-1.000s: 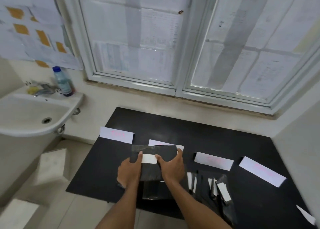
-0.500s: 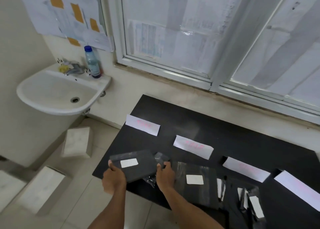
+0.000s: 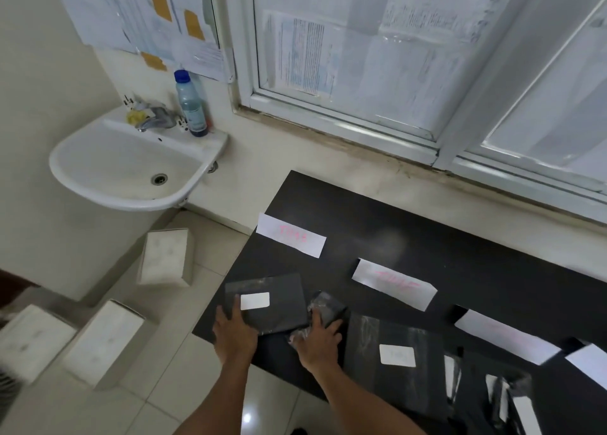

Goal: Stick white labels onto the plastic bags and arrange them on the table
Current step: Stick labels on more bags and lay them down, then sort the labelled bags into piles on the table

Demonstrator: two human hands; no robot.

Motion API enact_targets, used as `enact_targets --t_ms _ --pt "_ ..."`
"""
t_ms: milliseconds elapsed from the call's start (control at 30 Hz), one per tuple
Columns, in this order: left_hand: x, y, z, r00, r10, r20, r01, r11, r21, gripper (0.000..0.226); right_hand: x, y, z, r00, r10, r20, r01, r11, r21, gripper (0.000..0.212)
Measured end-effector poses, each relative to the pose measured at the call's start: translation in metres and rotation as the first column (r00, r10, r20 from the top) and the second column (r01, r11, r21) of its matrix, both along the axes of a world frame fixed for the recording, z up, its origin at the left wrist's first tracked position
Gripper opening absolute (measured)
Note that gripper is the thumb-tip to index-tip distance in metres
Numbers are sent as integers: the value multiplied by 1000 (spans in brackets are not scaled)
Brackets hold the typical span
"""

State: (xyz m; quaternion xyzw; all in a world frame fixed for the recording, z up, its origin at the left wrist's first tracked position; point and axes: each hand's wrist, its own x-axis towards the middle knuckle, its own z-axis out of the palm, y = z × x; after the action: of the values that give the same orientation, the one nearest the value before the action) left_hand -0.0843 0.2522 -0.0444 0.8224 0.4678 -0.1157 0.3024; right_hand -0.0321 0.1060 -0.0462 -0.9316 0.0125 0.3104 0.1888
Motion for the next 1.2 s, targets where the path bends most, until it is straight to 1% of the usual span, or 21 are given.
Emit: enact_targets --t_ms 33,67,100,133,200,267,367,467,533,600,633,667,733,800,867,967,1033,1133,1200 --pt "0 -1 -3 984 -165 -60 169 984 63 76 0 0 1 1000 -3 13 3 1000 -1 71" --pt "1 -1 -7 951 -289 -111 300 949 98 78 1 0 2 1000 3 30 -3 1000 -3 71" --pt "2 -1 -10 916 -373 -152 390 915 106 78 3 -1 2 999 23 49 -23 1000 -13 72" --pt "2 0 -12 891 -415 -185 437 894 100 78 5 -2 2 996 58 63 -56 998 -32 76" --pt "3 0 -14 865 -440 -242 470 879 81 78 10 -4 3 988 144 57 -140 988 -67 83" --pt "5 -1 -13 842 -455 -291 494 866 75 78 14 -5 5 984 174 33 -171 983 -74 84" --pt "10 -3 -11 839 -454 -299 484 874 33 80 17 -2 8 992 126 15 -125 991 -46 79" --pt "19 -5 -7 846 -452 -282 456 888 -56 82 14 1 9 996 74 40 -73 997 -25 74" --pt "25 -6 -2 856 -427 -291 420 903 -91 83 9 2 7 997 60 49 -59 998 -26 75" --pt "30 -6 -1 870 -398 -293 380 917 -118 87 1 1 5 997 55 59 -52 997 -56 78" --pt "31 -5 -2 871 -392 -294 371 920 -127 90 -3 -1 4 996 63 70 -57 995 -80 76" --pt "33 -4 -2 868 -395 -299 373 918 -132 92 -6 -3 4 993 76 85 -67 992 -107 73" --pt "32 -2 -4 854 -409 -321 384 912 -142 96 -11 -5 3 993 74 91 -62 990 -130 75" --pt "33 -1 -6 837 -435 -333 409 900 -149 98 -13 -6 4 997 5 72 0 997 -78 78" --pt "32 -1 -4 818 -460 -345 436 888 -150 99 -10 -5 9 991 -111 75 109 994 29 75" --pt "32 3 -5 801 -470 -371 444 882 -160 99 -1 -3 15 964 -249 93 229 955 187 71" --pt "36 -4 -1 829 -425 -365 401 905 -142 90 10 -8 24 946 -305 111 265 923 280 66" --pt "44 -22 16 912 -268 -312 271 962 -36 70 23 -16 36 928 -342 145 274 894 355 64" --pt "57 -42 32 940 -271 -205 276 961 -4 62 31 -31 47 909 -374 186 283 880 382 65"
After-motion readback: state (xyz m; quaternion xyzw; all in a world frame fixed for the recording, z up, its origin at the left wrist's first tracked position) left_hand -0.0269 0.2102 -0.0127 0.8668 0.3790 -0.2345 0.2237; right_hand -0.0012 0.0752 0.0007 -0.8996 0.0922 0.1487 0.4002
